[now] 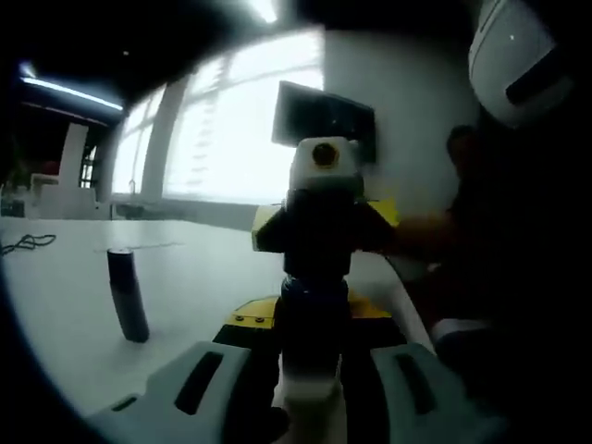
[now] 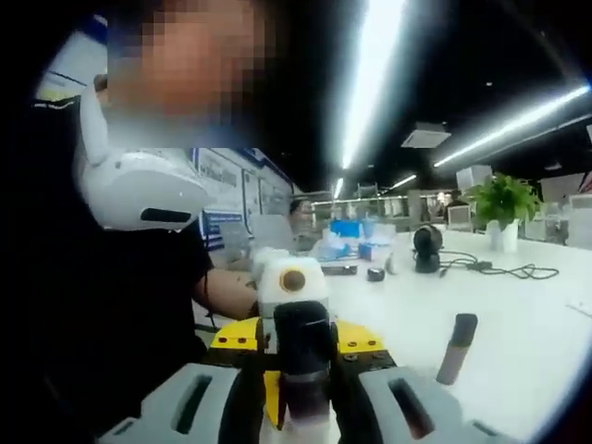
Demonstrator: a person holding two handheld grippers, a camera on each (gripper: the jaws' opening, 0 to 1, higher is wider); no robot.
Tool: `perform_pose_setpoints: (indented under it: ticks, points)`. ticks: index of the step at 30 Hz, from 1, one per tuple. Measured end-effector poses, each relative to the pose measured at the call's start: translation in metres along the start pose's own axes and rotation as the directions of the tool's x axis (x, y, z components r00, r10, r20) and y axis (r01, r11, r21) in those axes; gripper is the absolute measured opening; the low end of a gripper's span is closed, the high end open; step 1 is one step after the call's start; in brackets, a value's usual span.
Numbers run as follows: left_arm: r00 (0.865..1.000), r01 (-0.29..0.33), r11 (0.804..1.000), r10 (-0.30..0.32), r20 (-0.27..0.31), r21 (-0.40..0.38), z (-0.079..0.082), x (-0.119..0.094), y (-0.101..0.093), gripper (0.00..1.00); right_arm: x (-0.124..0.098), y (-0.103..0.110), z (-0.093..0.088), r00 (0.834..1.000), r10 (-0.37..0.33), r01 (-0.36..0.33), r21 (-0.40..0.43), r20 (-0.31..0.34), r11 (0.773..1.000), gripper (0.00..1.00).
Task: Pick up cosmetic bottle twist off cap place on table pick up cap screw tight cap place on table
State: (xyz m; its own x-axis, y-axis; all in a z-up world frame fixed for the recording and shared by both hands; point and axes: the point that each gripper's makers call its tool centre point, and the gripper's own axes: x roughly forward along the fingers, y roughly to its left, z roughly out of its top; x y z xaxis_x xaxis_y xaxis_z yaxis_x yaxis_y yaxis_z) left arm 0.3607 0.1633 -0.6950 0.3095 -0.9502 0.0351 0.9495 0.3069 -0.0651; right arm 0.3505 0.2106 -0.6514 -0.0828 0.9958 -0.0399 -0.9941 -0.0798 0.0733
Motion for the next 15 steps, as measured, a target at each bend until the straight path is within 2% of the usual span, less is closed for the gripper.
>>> perform_pose_setpoints:
  ticks: [3, 6, 15]
  points:
    - [1.0, 0.002, 1.0, -0.002, 0.0, 0.002, -0.0001, 0.0004, -0.0004, 0.14, -0.001, -0.0034, -0.0008, 1.0, -0.02, 0.02, 0.004, 0.003, 1.0, 0.15]
    - [1.0, 0.0, 1.0, 0.0, 0.0, 0.006, -0.0004, 0.0007, -0.001, 0.14, -0.0008, -0.0021, -0.0006, 0.999, -0.037, 0.037, -0.013, 0.004, 0.999, 0.14]
    - [1.0, -0.01, 1.0, 0.01, 0.0, 0.018, -0.0008, 0.0007, -0.0017, 0.14, -0.0004, -0.0017, -0.0012, 0.989, -0.148, 0.149, -0.051, 0.005, 0.988, 0.14]
